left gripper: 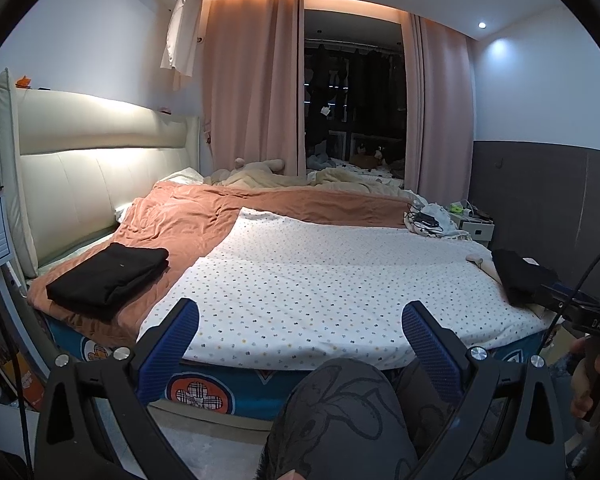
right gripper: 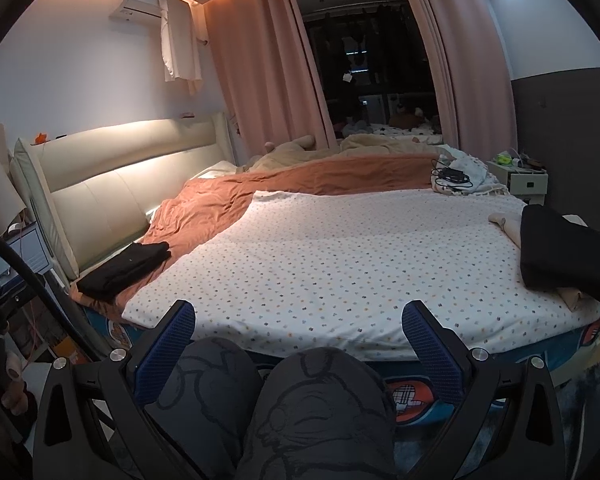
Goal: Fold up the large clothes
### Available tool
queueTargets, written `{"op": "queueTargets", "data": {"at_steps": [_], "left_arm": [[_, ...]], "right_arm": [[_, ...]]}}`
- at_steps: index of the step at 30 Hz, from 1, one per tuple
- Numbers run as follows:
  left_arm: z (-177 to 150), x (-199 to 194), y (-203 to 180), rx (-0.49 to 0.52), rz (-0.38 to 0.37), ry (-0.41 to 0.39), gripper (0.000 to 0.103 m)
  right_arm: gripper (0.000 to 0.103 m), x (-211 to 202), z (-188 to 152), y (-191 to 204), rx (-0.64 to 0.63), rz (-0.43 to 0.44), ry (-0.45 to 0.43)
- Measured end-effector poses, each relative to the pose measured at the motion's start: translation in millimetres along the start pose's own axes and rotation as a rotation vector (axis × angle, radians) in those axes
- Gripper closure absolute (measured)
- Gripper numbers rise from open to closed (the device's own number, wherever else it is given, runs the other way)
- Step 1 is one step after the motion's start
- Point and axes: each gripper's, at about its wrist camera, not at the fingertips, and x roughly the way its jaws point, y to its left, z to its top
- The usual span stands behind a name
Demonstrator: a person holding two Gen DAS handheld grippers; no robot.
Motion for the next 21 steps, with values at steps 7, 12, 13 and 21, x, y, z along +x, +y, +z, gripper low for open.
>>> {"op": "queueTargets", "data": {"at_steps": [7, 12, 13, 21], "left_arm": [[0.8, -4.4, 0.7, 0.001, 0.000, -0.009, 0.000], [2.3, -7.0, 1.2, -0.002, -0.018, -0.011, 0.000], [2.9, -7.9, 1.0, -0.001, -0.018, -0.014, 0.000], [3.4, -12.1, 0.2, -0.002, -0.027, -0.010, 0.000]], "right_arm": [[0.000, -3.6, 0.8, -5.6, -0.004, 0.006, -0.002], [0.000, -5.6, 0.8, -6.6, -0.005, 0.008, -0.004], [0.000, -5.7, 0.6, -6.0, -0.006, 0.008, -0.004], [0.000, -7.5, 0.2, -6.0, -0.010, 0.016, -0.002]]}}
